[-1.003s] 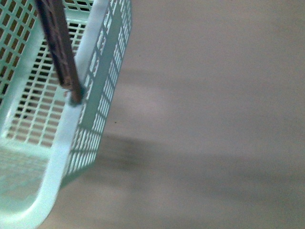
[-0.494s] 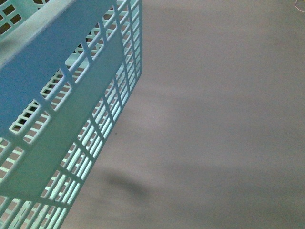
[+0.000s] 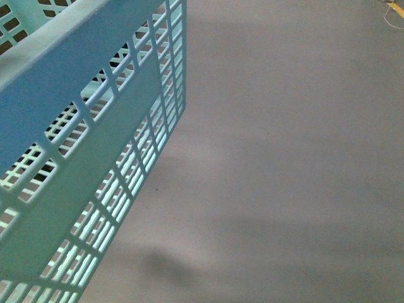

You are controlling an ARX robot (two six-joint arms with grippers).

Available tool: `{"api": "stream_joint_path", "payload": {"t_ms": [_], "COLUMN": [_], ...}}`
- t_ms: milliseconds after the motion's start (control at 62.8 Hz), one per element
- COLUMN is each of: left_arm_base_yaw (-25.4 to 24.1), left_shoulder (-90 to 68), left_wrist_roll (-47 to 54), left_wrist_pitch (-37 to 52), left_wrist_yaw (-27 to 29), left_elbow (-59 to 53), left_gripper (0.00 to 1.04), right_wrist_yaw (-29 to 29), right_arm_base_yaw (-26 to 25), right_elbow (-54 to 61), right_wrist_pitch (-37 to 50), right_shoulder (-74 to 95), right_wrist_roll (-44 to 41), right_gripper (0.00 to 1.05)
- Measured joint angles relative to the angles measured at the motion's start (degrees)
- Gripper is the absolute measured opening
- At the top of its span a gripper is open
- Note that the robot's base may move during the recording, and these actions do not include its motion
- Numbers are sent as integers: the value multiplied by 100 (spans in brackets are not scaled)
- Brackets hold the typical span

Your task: Pick lemon and mango into basket

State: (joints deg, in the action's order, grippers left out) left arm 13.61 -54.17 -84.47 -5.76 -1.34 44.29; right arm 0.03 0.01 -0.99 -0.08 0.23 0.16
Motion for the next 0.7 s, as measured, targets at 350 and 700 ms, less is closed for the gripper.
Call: {"api": "stream_joint_path", "payload": {"t_ms": [350,700], "left_arm_base_yaw": [0,0], "left_shoulder": [2,2], "left_wrist_roll": [17,17], "left_wrist_pitch": [0,0], "left_wrist_yaw": [4,2], "left_elbow": [0,0], "left_gripper": [14,14], "right_wrist_yaw": [0,0], "right_arm_base_yaw": [0,0], "right_elbow": [2,2], "right_wrist_pitch": [0,0], "right_shoulder": [0,0], "right_wrist_roll": [-2,-2], "right_gripper": [96,96]}}
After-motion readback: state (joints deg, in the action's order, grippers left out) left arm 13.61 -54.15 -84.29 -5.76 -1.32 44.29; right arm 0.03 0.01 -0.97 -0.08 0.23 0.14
